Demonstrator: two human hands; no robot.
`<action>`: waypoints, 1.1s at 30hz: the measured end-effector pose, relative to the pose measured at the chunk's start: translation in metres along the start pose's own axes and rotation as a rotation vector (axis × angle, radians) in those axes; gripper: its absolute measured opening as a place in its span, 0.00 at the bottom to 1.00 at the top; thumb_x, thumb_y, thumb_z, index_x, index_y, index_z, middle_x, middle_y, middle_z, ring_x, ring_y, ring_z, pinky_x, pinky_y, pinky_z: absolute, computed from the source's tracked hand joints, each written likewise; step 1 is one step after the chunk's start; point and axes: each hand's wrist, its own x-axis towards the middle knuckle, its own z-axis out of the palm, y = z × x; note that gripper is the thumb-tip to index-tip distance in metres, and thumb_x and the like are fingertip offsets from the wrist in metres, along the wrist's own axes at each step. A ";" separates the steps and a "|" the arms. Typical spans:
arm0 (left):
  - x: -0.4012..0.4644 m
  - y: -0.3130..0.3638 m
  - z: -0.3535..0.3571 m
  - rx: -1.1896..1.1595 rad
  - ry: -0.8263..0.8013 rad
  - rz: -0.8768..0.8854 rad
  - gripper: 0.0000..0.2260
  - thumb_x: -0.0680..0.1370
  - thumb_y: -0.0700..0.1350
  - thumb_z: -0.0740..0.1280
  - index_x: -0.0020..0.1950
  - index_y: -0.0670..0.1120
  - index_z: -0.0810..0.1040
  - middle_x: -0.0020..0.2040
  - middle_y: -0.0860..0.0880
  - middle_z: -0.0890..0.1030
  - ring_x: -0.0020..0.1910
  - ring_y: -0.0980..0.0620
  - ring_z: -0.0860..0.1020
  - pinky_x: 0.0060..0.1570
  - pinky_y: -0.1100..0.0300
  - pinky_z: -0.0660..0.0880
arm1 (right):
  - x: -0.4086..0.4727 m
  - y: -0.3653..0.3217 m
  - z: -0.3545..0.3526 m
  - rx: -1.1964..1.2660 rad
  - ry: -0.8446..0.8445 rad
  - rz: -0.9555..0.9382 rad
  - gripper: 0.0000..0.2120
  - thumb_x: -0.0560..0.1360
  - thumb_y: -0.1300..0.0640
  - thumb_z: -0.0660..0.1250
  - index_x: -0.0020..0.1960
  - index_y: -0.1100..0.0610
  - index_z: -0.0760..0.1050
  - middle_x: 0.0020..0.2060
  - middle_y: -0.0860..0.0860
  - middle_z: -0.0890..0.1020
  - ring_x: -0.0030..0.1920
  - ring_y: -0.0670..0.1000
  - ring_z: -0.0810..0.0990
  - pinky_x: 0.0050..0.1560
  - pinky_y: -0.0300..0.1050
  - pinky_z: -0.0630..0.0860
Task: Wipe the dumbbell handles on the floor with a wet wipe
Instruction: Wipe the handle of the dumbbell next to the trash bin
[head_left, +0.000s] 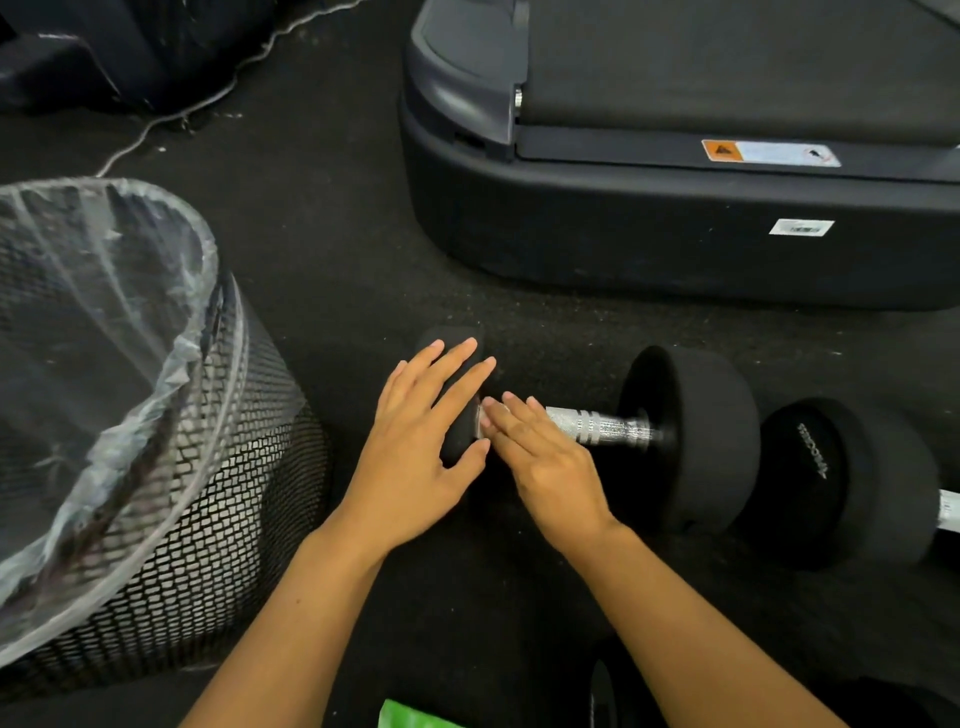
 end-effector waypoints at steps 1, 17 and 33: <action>-0.001 0.000 0.000 -0.001 -0.004 0.002 0.31 0.74 0.47 0.69 0.73 0.54 0.60 0.75 0.56 0.57 0.75 0.57 0.48 0.72 0.52 0.45 | -0.002 0.006 -0.004 -0.023 -0.013 -0.034 0.26 0.62 0.72 0.75 0.60 0.64 0.76 0.60 0.58 0.78 0.62 0.58 0.75 0.65 0.56 0.65; -0.001 0.000 0.001 -0.008 0.014 0.008 0.31 0.74 0.47 0.69 0.73 0.54 0.60 0.75 0.55 0.58 0.75 0.57 0.48 0.73 0.50 0.46 | 0.049 0.004 -0.028 -0.001 -0.345 0.325 0.08 0.78 0.59 0.58 0.50 0.59 0.75 0.45 0.54 0.79 0.44 0.55 0.79 0.43 0.46 0.73; -0.001 0.000 0.000 0.009 -0.003 0.010 0.31 0.74 0.47 0.69 0.73 0.55 0.59 0.75 0.56 0.56 0.75 0.57 0.47 0.72 0.52 0.44 | 0.049 0.018 -0.035 0.211 -0.429 0.344 0.11 0.78 0.59 0.58 0.56 0.55 0.77 0.48 0.54 0.81 0.48 0.55 0.79 0.49 0.54 0.76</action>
